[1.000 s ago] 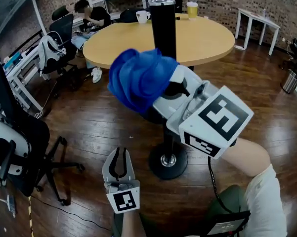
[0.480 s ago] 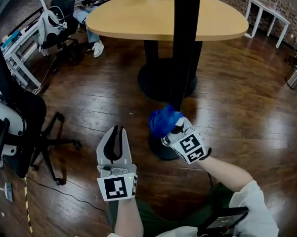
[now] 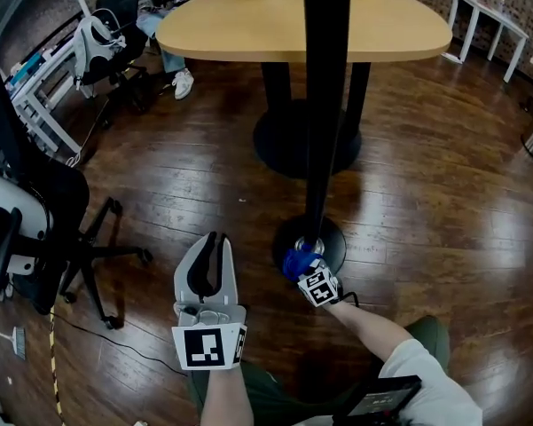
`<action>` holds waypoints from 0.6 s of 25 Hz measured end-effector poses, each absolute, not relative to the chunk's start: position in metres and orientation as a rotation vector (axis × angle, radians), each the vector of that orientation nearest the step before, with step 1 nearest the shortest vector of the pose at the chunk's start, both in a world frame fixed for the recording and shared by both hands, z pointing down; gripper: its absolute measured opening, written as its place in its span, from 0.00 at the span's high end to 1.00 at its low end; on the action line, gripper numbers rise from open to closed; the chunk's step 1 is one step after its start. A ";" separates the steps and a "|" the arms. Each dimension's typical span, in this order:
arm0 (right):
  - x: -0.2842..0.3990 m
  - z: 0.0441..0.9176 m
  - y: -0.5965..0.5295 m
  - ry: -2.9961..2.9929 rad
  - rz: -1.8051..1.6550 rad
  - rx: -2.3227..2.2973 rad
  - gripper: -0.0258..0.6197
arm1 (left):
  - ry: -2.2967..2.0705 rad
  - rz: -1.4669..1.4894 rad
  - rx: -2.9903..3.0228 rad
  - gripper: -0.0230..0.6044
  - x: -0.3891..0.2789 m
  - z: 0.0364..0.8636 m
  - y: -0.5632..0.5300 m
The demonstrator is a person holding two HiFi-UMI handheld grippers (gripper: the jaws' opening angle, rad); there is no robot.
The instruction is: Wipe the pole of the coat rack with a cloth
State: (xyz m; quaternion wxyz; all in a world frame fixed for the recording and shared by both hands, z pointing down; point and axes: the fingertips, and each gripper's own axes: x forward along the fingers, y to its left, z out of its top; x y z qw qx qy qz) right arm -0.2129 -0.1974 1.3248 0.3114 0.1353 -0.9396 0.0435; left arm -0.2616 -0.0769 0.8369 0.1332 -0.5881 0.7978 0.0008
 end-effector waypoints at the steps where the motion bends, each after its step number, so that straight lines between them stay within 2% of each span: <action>1: -0.221 1.302 -0.199 -2.530 0.120 0.356 0.82 | 2.314 0.004 -1.703 0.89 -0.263 0.837 -0.077; 3: -0.241 1.215 -0.205 -2.673 0.048 0.359 0.82 | 2.325 0.011 -1.707 0.89 -0.264 0.840 -0.080; 5: -0.247 1.087 -0.208 -2.852 -0.055 0.374 0.82 | 2.336 0.024 -1.728 0.89 -0.264 0.846 -0.086; 9: -0.214 0.836 -0.184 -3.244 -0.153 0.231 0.82 | 2.316 0.020 -1.785 0.89 -0.259 0.859 -0.102; 12: -0.180 0.754 -0.167 -3.358 -0.274 0.199 0.82 | 2.335 0.041 -1.866 0.89 -0.249 0.868 -0.110; 15: -0.163 0.731 -0.160 -3.404 -0.312 0.268 0.82 | 2.300 0.095 -1.928 0.89 -0.238 0.853 -0.117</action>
